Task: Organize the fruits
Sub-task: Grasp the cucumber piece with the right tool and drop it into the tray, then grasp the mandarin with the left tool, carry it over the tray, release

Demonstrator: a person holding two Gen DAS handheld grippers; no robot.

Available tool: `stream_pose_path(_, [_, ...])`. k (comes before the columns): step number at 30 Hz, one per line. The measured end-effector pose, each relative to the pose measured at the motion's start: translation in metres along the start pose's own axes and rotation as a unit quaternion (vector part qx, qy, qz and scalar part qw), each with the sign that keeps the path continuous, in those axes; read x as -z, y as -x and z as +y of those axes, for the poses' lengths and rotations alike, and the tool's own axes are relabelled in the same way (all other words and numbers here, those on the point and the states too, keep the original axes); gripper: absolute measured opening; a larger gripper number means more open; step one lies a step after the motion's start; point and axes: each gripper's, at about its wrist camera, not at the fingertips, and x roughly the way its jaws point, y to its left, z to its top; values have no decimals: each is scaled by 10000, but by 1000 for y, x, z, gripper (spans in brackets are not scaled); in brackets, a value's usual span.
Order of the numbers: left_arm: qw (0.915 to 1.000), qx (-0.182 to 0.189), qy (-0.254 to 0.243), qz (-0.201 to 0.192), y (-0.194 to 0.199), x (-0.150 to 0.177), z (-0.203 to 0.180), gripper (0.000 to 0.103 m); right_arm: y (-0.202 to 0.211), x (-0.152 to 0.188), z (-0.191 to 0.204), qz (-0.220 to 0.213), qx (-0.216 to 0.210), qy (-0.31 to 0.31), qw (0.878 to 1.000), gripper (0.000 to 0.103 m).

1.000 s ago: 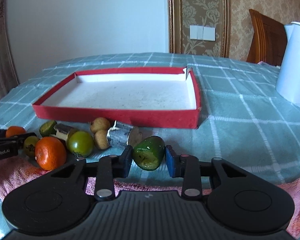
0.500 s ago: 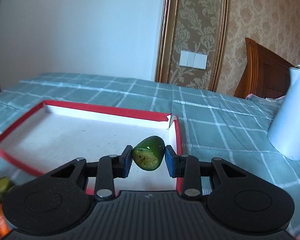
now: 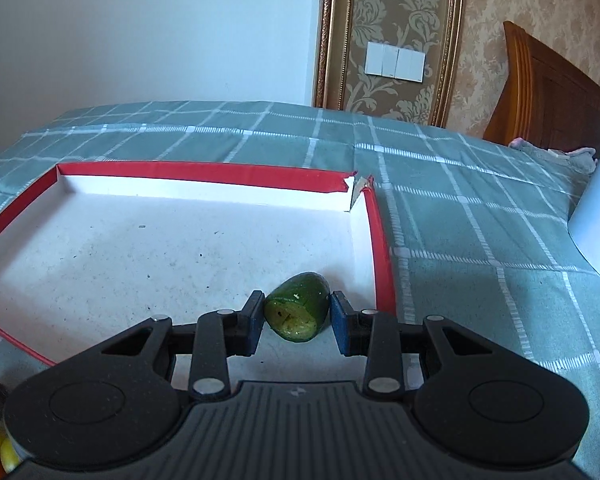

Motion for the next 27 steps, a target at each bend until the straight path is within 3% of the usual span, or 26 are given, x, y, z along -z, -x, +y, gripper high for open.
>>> stream_pose_path(4, [10000, 1, 2, -1, 0, 0, 0, 41, 7, -1, -3, -165, -78, -80, 9998, 67])
stream_pose_path(6, [10000, 1, 2, -1, 0, 0, 0, 41, 17, -1, -6, -387, -88, -186, 9990, 74])
stream_pose_path(15, [10000, -17, -26, -10, 0, 1, -1, 41, 61, 21, -30, -1037, 57, -750, 9918, 85])
stream_pose_path(20, [10000, -34, -51, -15, -1, 1, 0, 40, 70, 36, -42, -1030, 29, -1191, 9875, 88])
stream_pose_path(27, [9998, -123, -164, -52, 0, 1, -4, 40, 73, 52, -37, -835, 295, -1004, 9910, 89])
